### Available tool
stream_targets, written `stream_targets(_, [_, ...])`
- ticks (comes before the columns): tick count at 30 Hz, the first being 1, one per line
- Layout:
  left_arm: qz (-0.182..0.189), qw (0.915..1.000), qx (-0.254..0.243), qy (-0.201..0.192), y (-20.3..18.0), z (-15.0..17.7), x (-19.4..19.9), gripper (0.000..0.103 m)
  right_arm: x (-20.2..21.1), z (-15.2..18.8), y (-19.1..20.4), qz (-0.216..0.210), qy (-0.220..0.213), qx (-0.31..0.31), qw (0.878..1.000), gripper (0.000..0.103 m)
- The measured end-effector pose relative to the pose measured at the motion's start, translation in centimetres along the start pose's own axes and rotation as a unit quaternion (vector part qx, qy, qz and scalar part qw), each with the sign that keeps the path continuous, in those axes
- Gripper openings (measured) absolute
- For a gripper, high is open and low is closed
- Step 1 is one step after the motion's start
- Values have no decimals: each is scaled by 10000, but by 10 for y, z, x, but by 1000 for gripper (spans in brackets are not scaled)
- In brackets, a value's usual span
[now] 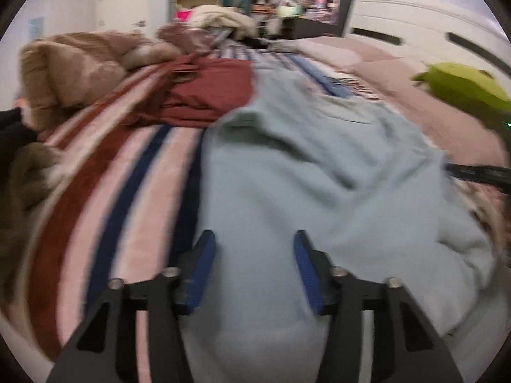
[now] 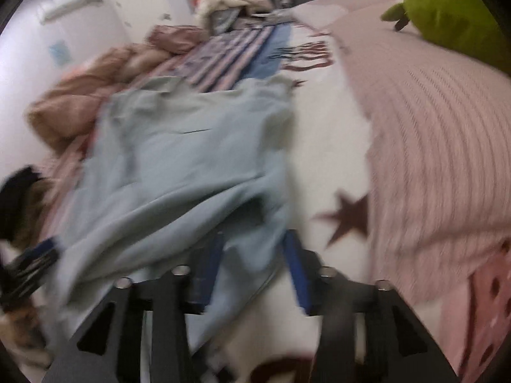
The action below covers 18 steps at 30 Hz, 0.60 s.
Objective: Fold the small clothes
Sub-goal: 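Grasp the shirt side edge with the right gripper and fold it inward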
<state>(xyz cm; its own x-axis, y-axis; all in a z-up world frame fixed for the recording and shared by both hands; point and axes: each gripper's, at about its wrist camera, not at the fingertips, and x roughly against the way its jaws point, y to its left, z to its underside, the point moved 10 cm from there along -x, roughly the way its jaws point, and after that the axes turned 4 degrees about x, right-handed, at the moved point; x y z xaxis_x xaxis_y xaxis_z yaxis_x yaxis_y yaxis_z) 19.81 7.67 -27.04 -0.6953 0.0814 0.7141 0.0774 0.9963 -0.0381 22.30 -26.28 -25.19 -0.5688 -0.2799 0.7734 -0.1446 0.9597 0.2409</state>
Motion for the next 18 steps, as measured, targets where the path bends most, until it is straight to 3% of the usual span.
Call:
stream_targets(1, [-240, 9997, -17, 48, 9, 0, -1, 21, 6, 7, 5, -151, -6, -12, 9999, 40])
stream_targets(2, [-342, 9993, 14, 149, 18, 3, -2, 19, 14, 15, 9, -273, 8, 9, 9996, 41])
stream_targets(3, [-101, 9996, 177, 189, 20, 3, 0, 18, 18, 21, 12, -297, 10, 34, 9996, 42])
stream_targets(5, [884, 9947, 522, -24, 6, -4, 16, 21, 28, 35, 13, -285, 24, 89, 9996, 44])
stream_targets(6, [1151, 9918, 550, -73, -2, -7, 22, 40, 32, 43, 12, -274, 46, 79, 9996, 44])
stream_targets(7, [1299, 9908, 358, -107, -17, -10, 27, 67, 34, 48, 11, -271, 54, 49, 9996, 44])
stream_targets(8, [1250, 9920, 54, -133, -30, -10, 29, 74, 36, 53, 10, -276, 53, 7, 9996, 44])
stream_targets(10, [1041, 9922, -676, 83, -58, -3, 18, 76, 40, 59, 10, -354, 8, -76, 9993, 44])
stream_targets(11, [930, 9922, -813, 166, -65, 1, 12, 76, 40, 60, 9, -383, -14, -98, 9992, 44])
stream_targets(12, [817, 9923, -878, 298, -71, 5, 3, 69, 40, 61, 10, -419, -32, -113, 9991, 44])
stream_targets(13, [802, 9922, -862, 410, -76, 9, -4, 40, 41, 63, 10, -441, -39, -105, 9990, 44])
stream_targets(14, [785, 9923, -797, 537, -78, 15, -10, 24, 43, 65, 9, -432, -51, -97, 9990, 44])
stream_targets(16, [589, 9947, -748, 381, -73, 14, -6, 5, 48, 70, 7, -422, -87, -117, 9990, 44])
stream_targets(18, [458, 9972, -534, 243, -60, 8, 5, 5, 54, 78, 8, -576, -75, -174, 9982, 44])
